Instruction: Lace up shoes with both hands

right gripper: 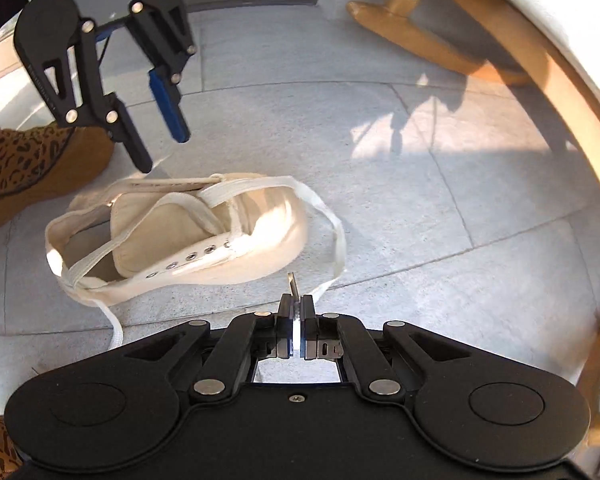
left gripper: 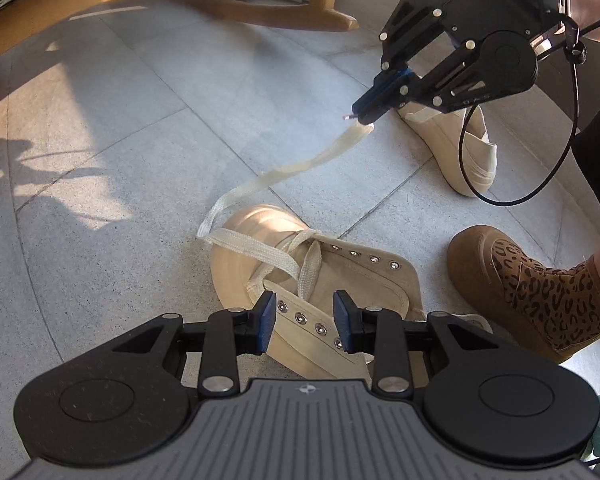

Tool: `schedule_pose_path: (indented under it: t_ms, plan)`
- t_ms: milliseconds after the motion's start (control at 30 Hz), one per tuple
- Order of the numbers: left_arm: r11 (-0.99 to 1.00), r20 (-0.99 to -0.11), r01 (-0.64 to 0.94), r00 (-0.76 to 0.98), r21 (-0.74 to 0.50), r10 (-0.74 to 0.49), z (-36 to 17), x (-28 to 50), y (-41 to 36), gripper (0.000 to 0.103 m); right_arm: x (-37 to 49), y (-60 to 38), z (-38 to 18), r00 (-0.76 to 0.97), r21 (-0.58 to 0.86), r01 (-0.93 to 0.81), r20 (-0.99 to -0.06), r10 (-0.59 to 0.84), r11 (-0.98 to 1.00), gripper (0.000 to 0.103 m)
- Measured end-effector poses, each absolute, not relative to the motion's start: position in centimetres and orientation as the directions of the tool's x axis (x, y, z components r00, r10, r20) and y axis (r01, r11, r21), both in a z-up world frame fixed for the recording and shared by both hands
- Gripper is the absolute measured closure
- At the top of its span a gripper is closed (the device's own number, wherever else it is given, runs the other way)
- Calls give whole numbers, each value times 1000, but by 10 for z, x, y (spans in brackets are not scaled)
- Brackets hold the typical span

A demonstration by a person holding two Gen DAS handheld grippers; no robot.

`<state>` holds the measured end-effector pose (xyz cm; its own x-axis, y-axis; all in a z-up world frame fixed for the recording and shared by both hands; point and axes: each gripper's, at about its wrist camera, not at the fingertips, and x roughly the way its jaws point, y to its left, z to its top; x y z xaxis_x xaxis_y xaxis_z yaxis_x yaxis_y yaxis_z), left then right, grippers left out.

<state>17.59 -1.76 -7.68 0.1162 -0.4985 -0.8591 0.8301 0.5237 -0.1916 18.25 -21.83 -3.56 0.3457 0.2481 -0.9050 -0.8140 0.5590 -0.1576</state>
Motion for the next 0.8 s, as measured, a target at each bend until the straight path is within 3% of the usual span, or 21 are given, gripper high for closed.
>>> schedule_pose_path:
  t_ms: [233,533,800]
  plan:
    - [498,-853,839,85,-217,-515,-82,175,-26,73,190,-278,54,513,-162,-552,-839,180,818,102]
    - [478,-862,845,41,-239,-504,-96,166,-32,73,175,-311,120,625,-272,-389,-780,35,880,102]
    - [483,-864,840,37,-246,-503,-100,165,-33,73,173,-333,147,652,-375,-257,-747,-126,891,103]
